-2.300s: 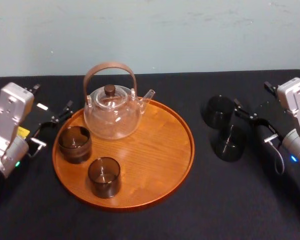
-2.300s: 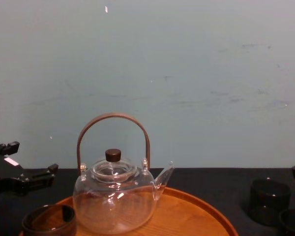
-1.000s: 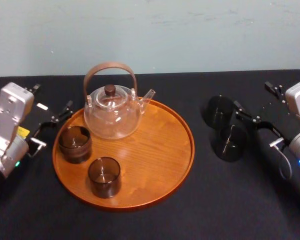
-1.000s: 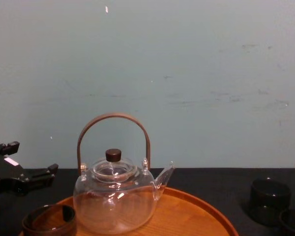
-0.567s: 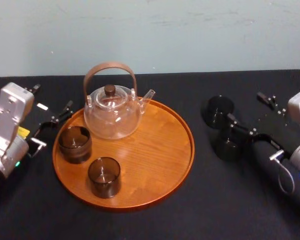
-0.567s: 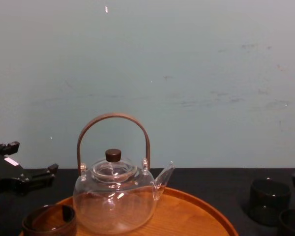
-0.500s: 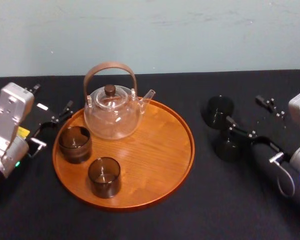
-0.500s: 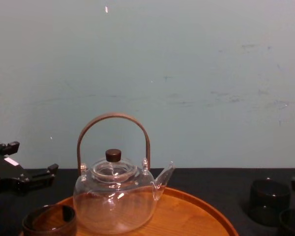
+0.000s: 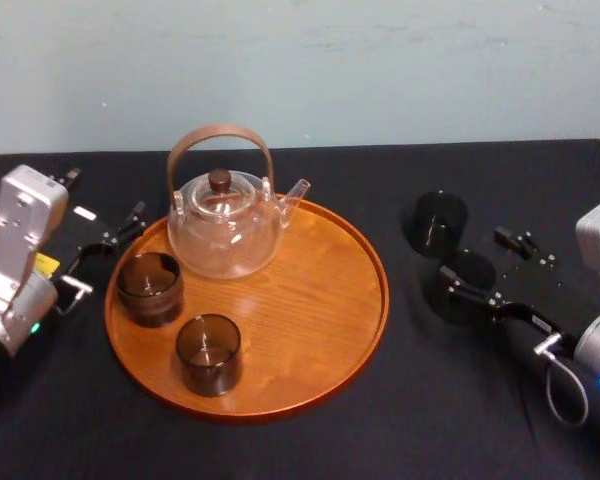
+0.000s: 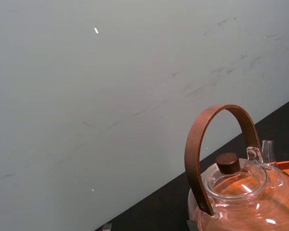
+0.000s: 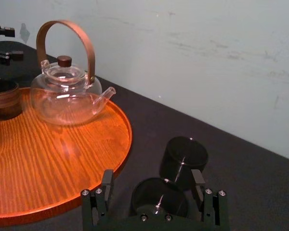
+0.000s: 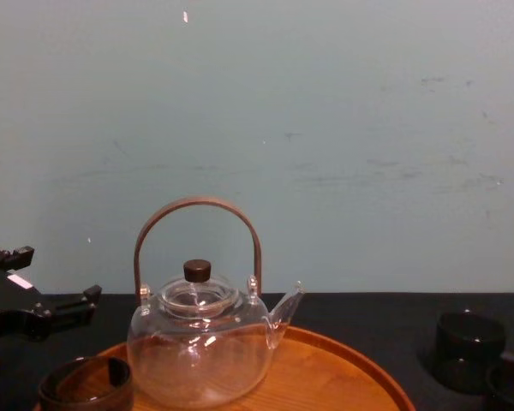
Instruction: Pick up the glass from the table and place it on the tray.
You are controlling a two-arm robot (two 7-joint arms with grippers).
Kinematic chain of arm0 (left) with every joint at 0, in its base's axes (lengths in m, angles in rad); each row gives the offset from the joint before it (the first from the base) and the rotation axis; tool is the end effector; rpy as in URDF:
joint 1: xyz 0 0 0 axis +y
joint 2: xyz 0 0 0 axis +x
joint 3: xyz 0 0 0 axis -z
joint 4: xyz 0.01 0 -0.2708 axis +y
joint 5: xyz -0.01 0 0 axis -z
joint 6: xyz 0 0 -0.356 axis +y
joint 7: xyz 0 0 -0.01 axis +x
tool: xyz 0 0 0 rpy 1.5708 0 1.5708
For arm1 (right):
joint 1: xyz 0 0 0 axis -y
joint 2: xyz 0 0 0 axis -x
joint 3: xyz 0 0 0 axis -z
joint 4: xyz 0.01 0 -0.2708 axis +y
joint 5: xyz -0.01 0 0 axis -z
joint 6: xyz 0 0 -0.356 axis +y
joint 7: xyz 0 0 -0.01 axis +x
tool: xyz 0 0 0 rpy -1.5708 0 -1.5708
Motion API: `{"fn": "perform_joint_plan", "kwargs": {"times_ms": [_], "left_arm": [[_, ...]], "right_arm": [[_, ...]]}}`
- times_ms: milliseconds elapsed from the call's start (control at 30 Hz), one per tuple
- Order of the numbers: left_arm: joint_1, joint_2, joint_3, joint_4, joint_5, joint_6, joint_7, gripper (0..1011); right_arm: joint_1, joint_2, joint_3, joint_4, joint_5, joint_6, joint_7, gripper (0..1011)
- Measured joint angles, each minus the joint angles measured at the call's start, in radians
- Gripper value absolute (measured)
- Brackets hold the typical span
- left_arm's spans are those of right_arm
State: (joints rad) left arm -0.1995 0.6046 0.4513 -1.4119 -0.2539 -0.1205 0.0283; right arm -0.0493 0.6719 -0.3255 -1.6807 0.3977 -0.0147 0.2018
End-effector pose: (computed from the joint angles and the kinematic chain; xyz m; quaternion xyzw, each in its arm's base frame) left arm 0.3996 0.0593 -0.2958 0.1415 -0.1324 0.5800 0.7912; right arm 0.3418 -0.0559 -0.2800 -0.1267 -0.0353 -0.4851 0.8645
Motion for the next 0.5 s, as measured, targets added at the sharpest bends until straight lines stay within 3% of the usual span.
{"fn": "perform_joint_plan", "kwargs": {"times_ms": [500], "left_arm": [[0.000, 0.000, 0.000, 0.000, 0.000, 0.000, 0.000, 1001]], "right_arm": [[-0.030, -0.023, 0.042, 0.019, -0.006, 0.004, 0.025, 1007]]}}
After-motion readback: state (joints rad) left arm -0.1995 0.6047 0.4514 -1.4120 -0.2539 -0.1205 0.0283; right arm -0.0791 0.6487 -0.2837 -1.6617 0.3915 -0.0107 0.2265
